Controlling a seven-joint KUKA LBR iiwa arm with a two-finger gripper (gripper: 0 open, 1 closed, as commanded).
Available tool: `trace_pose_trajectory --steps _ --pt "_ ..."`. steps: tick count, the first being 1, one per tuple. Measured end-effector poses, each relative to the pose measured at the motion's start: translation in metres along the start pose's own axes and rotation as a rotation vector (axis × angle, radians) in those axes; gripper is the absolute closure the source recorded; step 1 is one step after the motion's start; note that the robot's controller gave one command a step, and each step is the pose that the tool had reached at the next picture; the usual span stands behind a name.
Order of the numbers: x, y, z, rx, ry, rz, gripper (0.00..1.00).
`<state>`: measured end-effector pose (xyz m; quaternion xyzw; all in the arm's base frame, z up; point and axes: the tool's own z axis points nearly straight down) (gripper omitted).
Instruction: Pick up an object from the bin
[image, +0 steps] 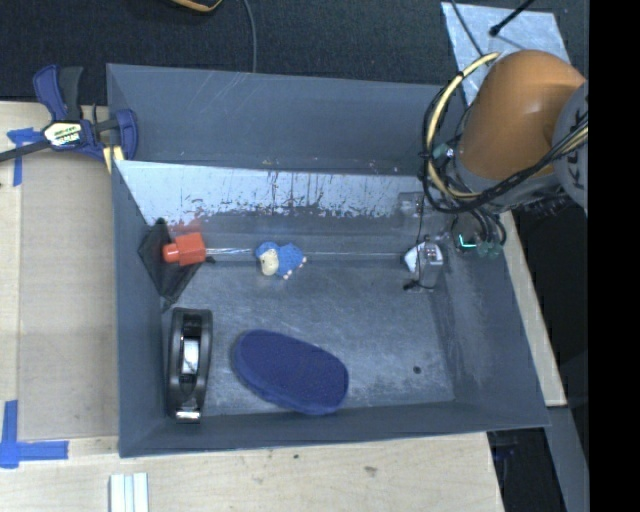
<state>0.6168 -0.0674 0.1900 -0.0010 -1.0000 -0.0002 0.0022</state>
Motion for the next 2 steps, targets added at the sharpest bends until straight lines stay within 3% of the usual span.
trace_pose_trajectory --steps 1,2 --pt "-0.009 -0.073 0.124 0.000 0.003 0.000 0.00" --pt "-0.013 -0.073 0.087 0.003 -0.013 -0.036 0.00"
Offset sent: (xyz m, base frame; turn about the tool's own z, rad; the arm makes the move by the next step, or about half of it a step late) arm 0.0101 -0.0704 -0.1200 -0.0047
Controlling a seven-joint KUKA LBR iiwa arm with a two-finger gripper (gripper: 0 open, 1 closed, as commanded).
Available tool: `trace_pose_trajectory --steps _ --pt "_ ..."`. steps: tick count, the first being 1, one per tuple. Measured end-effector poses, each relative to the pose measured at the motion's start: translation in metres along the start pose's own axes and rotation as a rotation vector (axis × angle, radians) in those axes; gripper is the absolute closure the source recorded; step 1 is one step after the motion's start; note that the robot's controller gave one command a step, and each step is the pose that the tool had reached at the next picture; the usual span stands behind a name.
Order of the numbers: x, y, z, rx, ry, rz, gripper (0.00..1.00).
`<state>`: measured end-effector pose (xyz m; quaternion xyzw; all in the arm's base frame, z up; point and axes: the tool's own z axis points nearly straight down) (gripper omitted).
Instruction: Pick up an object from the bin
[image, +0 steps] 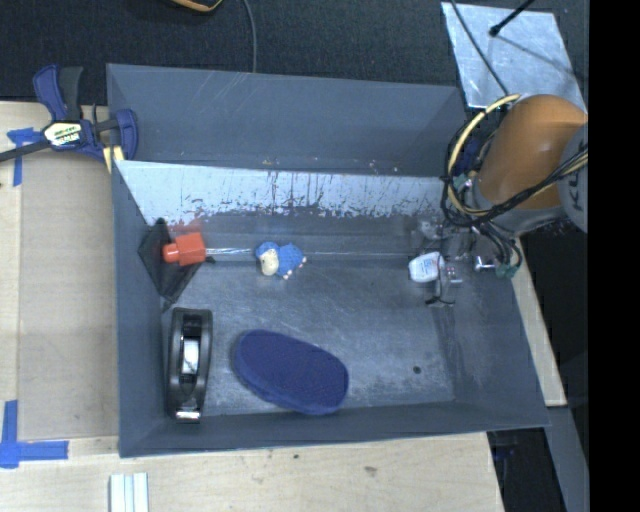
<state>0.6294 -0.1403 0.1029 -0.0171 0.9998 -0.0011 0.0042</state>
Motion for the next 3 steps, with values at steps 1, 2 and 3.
trace_pose_trajectory --steps 1,2,3 --pt "0.007 -0.017 -0.006 0.000 0.001 0.250 0.00" --pt "0.005 -0.015 0.031 -0.004 0.015 0.351 0.00" --pt "0.005 -0.014 0.031 -0.004 0.014 0.348 0.00"
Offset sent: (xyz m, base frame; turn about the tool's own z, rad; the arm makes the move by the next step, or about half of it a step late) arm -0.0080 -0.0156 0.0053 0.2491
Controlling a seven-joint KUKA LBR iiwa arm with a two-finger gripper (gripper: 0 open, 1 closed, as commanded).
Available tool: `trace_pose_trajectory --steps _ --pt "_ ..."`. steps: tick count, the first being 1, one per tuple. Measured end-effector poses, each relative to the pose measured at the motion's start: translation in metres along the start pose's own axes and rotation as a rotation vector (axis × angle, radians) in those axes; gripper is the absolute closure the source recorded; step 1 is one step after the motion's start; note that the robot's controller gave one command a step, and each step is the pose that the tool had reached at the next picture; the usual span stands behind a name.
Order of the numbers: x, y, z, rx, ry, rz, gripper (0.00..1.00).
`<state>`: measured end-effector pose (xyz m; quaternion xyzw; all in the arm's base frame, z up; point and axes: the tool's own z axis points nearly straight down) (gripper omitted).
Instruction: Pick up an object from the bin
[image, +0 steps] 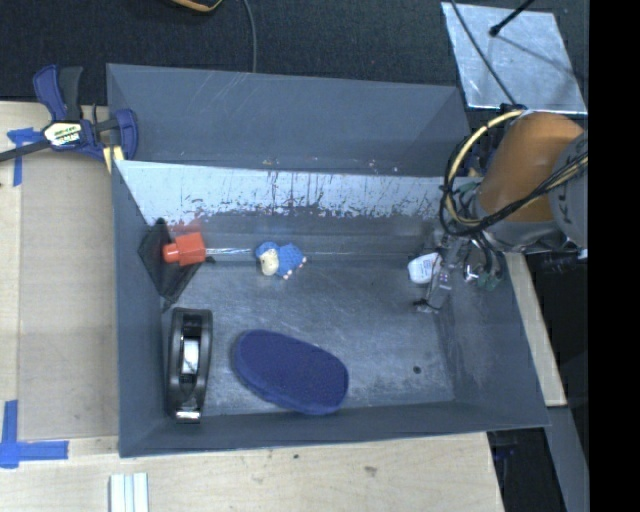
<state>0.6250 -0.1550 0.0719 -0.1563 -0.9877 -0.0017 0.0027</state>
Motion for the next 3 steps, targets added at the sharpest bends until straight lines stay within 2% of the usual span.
trace_pose_trajectory --steps 1,2,3 --pt "-0.001 0.000 0.000 0.000 -0.001 -0.001 1.00" --pt "-0.002 0.000 -0.041 0.002 -0.015 -0.003 1.00" --pt "-0.005 -0.001 -0.121 0.001 -0.020 -0.006 1.00"
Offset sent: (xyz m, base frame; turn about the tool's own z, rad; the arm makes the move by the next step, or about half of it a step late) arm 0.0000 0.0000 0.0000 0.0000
